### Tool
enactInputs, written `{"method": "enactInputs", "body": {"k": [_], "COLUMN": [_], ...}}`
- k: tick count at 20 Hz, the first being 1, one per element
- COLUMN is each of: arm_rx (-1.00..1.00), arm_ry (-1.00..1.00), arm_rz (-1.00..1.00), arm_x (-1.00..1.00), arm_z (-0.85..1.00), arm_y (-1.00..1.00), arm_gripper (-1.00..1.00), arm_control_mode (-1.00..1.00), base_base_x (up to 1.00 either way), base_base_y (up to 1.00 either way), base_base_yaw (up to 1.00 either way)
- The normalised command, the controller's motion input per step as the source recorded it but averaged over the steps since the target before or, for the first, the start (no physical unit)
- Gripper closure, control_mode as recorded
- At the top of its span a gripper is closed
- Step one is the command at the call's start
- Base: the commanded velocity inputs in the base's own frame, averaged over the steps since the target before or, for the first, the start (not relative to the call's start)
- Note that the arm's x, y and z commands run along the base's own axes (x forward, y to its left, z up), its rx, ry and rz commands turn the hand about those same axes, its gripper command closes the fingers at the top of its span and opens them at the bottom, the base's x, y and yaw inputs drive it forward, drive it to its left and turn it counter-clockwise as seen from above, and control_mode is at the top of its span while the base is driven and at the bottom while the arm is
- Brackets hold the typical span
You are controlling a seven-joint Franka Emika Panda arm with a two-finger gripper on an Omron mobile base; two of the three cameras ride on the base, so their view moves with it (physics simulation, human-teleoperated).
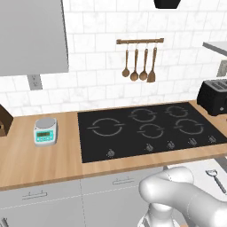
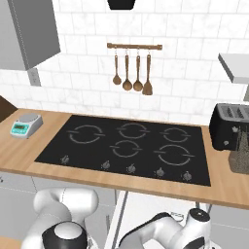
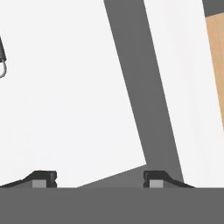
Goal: Pick the peeler from the drawer and place it on the counter.
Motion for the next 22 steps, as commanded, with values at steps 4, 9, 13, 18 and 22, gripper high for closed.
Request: {"method": "enactInputs", "body": {"k": [4, 9, 13, 18, 22], "arm_rx": [0.0, 0.0, 0.0, 0.0, 0.01], "arm_ry": [0.11, 0.07, 0.03, 0.0, -0.04], "arm_rz": [0.0, 0.0, 0.0, 0.0, 0.0], "arm_x": [-0.58, -0.66, -0.74, -0.76, -0.09], "arm_z": [-0.23, -0.37, -0.44, -0.35, 0.07], "arm_y": [-0.42, -0.37, -0.42, -0.45, -0.01], "arm_gripper": [-1.0, -1.0, -1.0, -1.0, -1.0], "arm_control_mode": [-1.0, -1.0, -1.0, -1.0, -1.0], "base_base_x": [0.0, 0.0, 0.0, 0.0, 0.0], "base_base_y": [0.0, 0.0, 0.0, 0.0, 0.0], "base_base_yaw": [0.0, 0.0, 0.0, 0.0, 0.0]}}
